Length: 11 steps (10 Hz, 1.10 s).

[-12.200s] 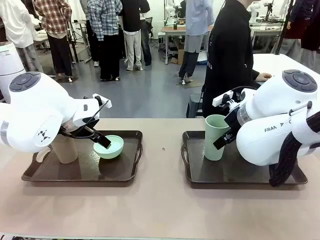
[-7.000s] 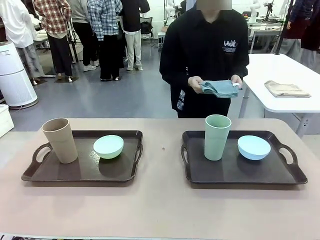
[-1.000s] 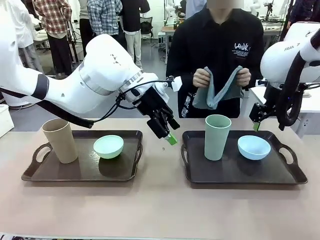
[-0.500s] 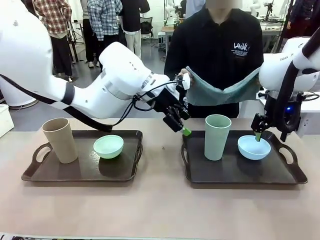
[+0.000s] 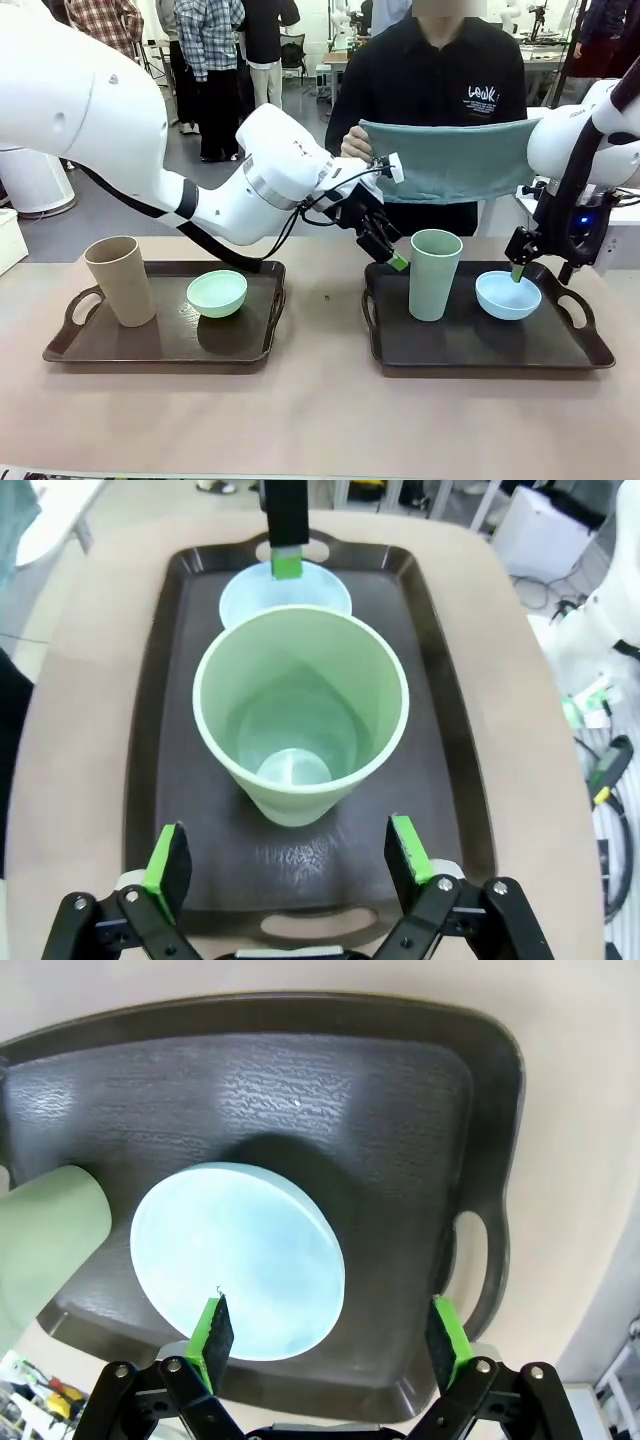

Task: Set up a tray with a mat and arrange the tableware.
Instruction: Pick up the Picnic Bowl and Reusable plastic cup from the Handle tray in front of the human's position and hold them in the air.

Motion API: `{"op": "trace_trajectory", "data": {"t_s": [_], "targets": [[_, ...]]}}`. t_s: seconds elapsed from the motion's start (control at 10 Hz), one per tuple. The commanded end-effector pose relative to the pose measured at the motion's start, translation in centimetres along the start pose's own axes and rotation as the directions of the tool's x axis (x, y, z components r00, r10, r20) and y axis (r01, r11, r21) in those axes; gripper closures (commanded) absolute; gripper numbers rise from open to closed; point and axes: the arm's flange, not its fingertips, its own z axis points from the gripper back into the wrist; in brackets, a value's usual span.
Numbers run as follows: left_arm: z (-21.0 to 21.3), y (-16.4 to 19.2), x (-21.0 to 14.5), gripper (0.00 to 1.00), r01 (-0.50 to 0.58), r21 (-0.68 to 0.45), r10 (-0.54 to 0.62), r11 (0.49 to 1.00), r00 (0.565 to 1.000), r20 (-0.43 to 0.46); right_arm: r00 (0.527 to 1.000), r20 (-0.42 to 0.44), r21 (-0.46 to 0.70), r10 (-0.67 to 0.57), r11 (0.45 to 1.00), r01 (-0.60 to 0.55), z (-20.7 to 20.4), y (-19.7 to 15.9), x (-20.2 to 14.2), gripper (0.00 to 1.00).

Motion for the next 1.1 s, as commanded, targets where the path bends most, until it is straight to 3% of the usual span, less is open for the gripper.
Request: {"op": "trace_trajectory", "data": {"t_s": [0.0,1.0], "targets": [[-0.3,0.7,0.0,0.0,-0.016,-0.044,0.017,0.999,1.0,0.005,0.997,0.049,0.006,0.054,0.999,-0.054,-0.9,0.2,0.4,0.0],[-6.7,1.4,0.7,0.0,0.039,-0.156,-0.038,0.987,0.999,0.009,0.999,0.02,-0.002,0.044,0.999,-0.044,-4.0,0.7,1.8,0.0]]}}
